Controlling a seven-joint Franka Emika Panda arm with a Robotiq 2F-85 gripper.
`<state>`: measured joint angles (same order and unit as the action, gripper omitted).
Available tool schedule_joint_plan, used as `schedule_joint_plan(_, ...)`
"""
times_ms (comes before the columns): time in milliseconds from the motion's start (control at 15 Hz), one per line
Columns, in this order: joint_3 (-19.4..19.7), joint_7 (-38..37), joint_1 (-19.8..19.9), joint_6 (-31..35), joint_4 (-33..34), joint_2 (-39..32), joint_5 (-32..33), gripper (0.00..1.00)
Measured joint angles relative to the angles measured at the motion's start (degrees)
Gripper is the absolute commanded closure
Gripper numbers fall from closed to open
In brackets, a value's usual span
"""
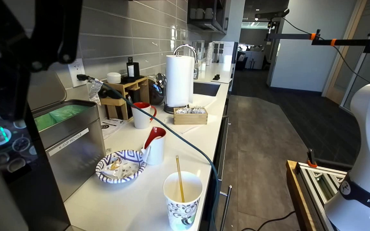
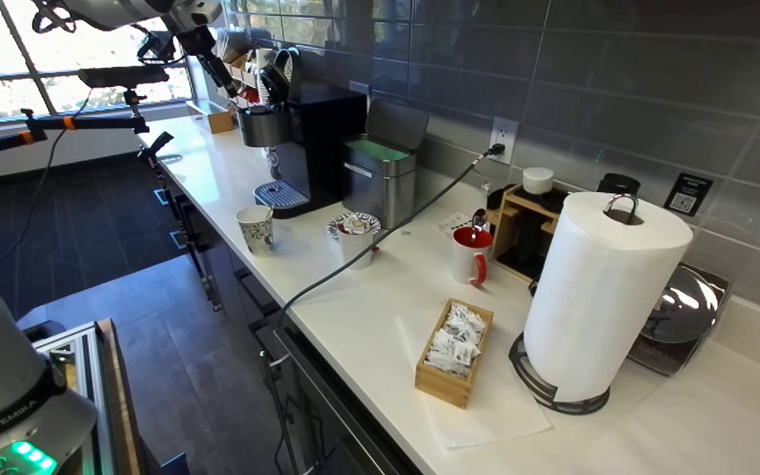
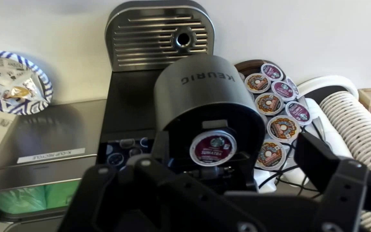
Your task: Take the white item in the coffee maker and put it in the cup
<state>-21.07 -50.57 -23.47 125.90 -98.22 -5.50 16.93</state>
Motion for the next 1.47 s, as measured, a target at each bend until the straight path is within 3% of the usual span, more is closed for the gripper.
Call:
schedule_joint_plan(533,2.0,0.0,-0.6,1.4,2.3,-3.3,7.6,0.0)
schedule_joint_plan(1000,2.4,-0.1,-3.3,-6.9,8.9,-8.1,8.0,0.0)
schedule_joint_plan(1467,3.9,-2.0,-5.6,-6.9,13.2,-11.8,8.0,0.0)
